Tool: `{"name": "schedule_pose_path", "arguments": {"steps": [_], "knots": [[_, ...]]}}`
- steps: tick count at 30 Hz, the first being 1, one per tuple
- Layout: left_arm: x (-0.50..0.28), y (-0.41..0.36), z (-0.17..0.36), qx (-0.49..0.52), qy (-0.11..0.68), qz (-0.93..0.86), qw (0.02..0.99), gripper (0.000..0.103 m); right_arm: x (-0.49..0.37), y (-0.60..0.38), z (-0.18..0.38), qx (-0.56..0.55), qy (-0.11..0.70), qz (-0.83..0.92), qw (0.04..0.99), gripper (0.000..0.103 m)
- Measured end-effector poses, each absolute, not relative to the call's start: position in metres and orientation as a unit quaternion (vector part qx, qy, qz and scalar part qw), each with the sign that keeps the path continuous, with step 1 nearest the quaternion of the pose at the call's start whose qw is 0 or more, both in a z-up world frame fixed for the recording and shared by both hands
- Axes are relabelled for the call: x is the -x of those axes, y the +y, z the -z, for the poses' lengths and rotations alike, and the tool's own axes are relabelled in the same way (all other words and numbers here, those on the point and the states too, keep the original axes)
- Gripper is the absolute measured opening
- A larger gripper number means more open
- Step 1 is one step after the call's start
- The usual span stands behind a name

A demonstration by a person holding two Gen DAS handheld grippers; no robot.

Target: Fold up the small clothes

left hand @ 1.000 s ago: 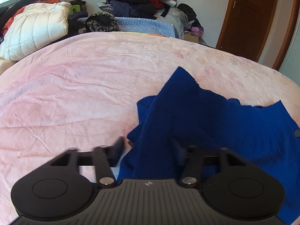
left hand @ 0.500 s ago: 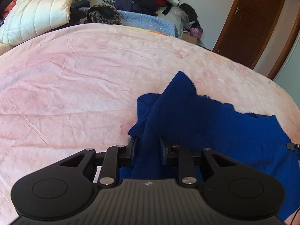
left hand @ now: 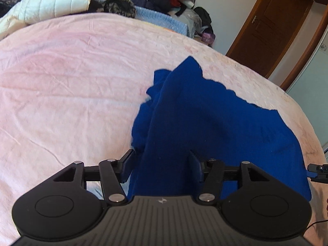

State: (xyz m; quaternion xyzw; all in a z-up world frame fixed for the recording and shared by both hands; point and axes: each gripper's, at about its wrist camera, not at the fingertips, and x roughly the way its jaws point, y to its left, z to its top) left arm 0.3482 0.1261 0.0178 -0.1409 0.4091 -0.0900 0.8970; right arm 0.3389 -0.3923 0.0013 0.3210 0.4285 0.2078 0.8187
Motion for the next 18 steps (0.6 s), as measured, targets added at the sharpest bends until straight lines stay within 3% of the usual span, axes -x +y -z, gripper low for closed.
{"name": "schedule_pose_path", "arguments": {"steps": [3, 4, 5, 6, 9, 14, 16, 17, 18], "knots": [[-0.347, 0.122, -0.014, 0.136, 0.41, 0.08, 0.898, 0.056, -0.341, -0.388, 0.005, -0.317, 0.452, -0.202, 0.809, 0.009], [-0.348, 0.122, -0.014, 0.139, 0.414, 0.076, 0.896, 0.054, -0.341, -0.387, 0.006, -0.315, 0.453, -0.201, 0.81, 0.008], [-0.349, 0.122, -0.014, 0.139, 0.419, 0.076, 0.894, 0.032, -0.339, -0.386, 0.006, -0.309, 0.451, -0.2, 0.813, 0.007], [-0.351, 0.121, -0.015, 0.136, 0.426, 0.078, 0.891, 0.017, -0.337, -0.387, 0.004, -0.306, 0.448, -0.198, 0.816, 0.007], [-0.351, 0.128, -0.021, 0.136, 0.436, 0.074, 0.886, 0.008, -0.331, -0.393, -0.004, -0.307, 0.437, -0.196, 0.823, 0.006], [-0.347, 0.132, -0.019, 0.135, 0.427, 0.068, 0.891, 0.007, -0.327, -0.41, 0.011, -0.349, 0.447, -0.192, 0.801, 0.007], [-0.344, 0.138, -0.021, 0.172, 0.418, 0.066, 0.89, 0.012, -0.323, -0.411, 0.011, -0.371, 0.444, -0.187, 0.794, 0.021], [-0.34, 0.143, -0.022, 0.196, 0.418, 0.067, 0.885, 0.021, -0.32, -0.412, 0.008, -0.379, 0.442, -0.189, 0.79, 0.032], [-0.335, 0.149, -0.023, 0.222, 0.416, 0.065, 0.88, 0.04, -0.314, -0.412, 0.004, -0.388, 0.431, -0.197, 0.79, 0.055]]}}
